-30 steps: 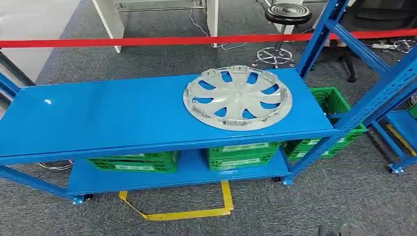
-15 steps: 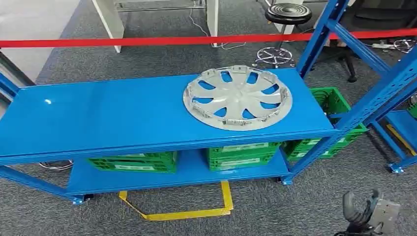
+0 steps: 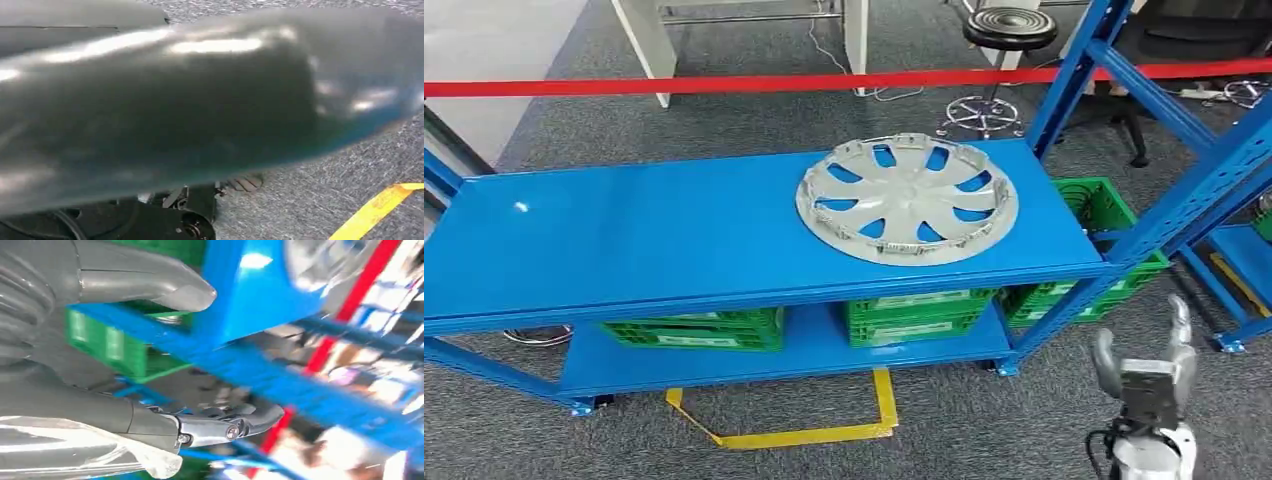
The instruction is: Take the parts from the cabinet and place them on the table.
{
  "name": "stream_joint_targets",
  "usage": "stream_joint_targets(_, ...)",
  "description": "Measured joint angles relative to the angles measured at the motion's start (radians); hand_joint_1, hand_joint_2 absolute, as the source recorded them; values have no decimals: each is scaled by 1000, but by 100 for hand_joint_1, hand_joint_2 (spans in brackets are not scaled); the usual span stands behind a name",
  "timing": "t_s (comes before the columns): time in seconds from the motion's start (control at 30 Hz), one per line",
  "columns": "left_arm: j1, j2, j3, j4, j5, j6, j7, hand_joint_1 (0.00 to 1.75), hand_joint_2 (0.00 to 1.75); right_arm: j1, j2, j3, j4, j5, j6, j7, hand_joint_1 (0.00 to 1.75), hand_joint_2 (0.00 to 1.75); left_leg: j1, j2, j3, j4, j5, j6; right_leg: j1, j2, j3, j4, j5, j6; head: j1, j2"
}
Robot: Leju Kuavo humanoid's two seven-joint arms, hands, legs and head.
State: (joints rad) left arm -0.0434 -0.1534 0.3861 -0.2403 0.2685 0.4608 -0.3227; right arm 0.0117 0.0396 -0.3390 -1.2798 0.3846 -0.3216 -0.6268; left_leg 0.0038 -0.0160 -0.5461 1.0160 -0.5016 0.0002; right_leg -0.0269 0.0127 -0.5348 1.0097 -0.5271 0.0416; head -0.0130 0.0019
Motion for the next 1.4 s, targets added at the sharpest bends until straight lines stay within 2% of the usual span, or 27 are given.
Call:
stream_joint_targets(0.2,-7,2,-1,5,-31,0,-6,0,0,-63,-37,142,11,139,-52,7,0,175,0,0,0,0,0,0,0,0,0,0,0,0,0,0)
stream_joint_targets(0.47,-15,11,-10,8,-76,-12,-6,0,0,-190,-88,296,128,291,-105,57,0,175,0,0,0,0,0,0,0,0,0,0,0,0,0,0)
stream_joint_targets(0.77,-19,19,-21,9,-126,-29,-5,0,0,-315,-125,380,256,402,-180,130,0,175,-1,0,-1,3,0,0,-1,0,-1,0,1,1,0,0)
stream_joint_targets(0.9,-20,24,-29,11,-136,-28,-5,0,0,-338,-129,390,280,416,-244,139,0,175,-3,0,-2,4,0,1,-3,0,-2,0,2,2,0,0)
stream_joint_targets(0.93,-21,26,-30,13,-137,-28,-5,0,0,-342,-129,391,283,414,-250,140,0,0,-3,0,-2,5,0,1,-3,0,-2,0,2,2,0,0)
stream_joint_targets(1.07,-22,27,-34,15,-143,-28,-4,0,0,-344,-129,393,288,411,-251,142,0,0,-5,0,-7,12,-2,4,-6,0,-3,0,4,6,0,0)
stream_joint_targets(1.13,-23,27,-35,16,-155,-24,19,0,0,-344,-129,393,288,409,-249,142,0,0,-6,0,-9,16,-4,7,-6,0,-3,-1,6,9,0,0)
stream_joint_targets(1.2,-25,28,-41,18,-174,-24,52,0,0,-344,-129,393,288,409,-243,142,0,0,-7,0,-9,11,0,16,-6,1,0,-11,12,18,-1,0)
stream_joint_targets(1.23,-27,28,-47,18,-179,-24,57,0,0,-343,-130,393,287,407,-243,142,0,0,2,2,-2,-9,12,27,-4,1,-2,-11,7,20,1,0)
stream_joint_targets(1.27,-28,27,-52,18,-184,-24,61,0,0,-342,-133,394,287,397,-239,137,0,0,4,5,0,-16,16,31,-4,-4,-18,7,-9,18,2,0)
stream_joint_targets(1.3,-29,28,-56,18,-190,-24,65,0,0,-342,-134,394,286,381,-228,128,0,0,4,6,-2,-17,18,34,-2,-4,-46,63,-43,17,5,0)
stream_joint_targets(1.37,-30,26,-63,20,-203,-23,76,0,0,-328,-140,393,278,340,-178,106,0,0,3,6,-3,-17,17,34,-2,-4,-129,231,-108,20,4,0)
stream_joint_targets(1.4,-30,26,-67,22,-211,-21,84,0,0,-322,-145,393,272,328,-151,97,0,0,3,6,-3,-16,17,34,-2,-4,-164,291,-119,21,5,0)
